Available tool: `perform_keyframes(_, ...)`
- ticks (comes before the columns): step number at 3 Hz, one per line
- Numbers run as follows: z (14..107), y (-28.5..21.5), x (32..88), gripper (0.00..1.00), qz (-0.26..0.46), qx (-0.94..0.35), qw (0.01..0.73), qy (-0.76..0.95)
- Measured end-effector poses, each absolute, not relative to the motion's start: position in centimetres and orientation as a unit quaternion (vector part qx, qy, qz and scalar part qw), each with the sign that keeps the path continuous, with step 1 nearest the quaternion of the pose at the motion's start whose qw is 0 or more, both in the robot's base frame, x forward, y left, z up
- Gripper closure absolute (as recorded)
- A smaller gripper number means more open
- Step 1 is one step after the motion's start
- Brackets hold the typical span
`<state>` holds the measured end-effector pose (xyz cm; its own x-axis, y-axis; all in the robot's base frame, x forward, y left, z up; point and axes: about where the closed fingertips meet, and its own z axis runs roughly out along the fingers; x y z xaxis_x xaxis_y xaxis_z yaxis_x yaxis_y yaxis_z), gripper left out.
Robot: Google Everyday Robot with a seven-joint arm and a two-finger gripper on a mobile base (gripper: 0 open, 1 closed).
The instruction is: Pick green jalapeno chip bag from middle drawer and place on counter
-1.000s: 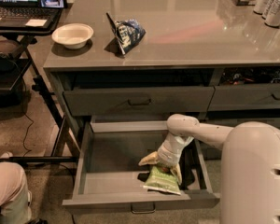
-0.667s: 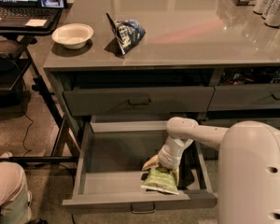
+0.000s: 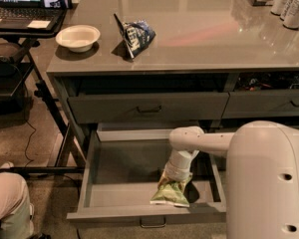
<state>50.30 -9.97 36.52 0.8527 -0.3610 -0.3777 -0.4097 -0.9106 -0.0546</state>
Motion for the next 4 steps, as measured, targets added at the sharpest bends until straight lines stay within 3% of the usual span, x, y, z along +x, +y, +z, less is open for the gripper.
perform_keyframes(1,38.3,-8.1,49.4,0.89,0.168,-0.967,0.039,0.186)
perform_keyframes(2,41.0,-5.7,48.3,1.0,0.153,-0.976,0.026,0.155)
perform_keyframes(4,48.9,-2.1,46.6,1.0,0.138,-0.987,0.013,0.076)
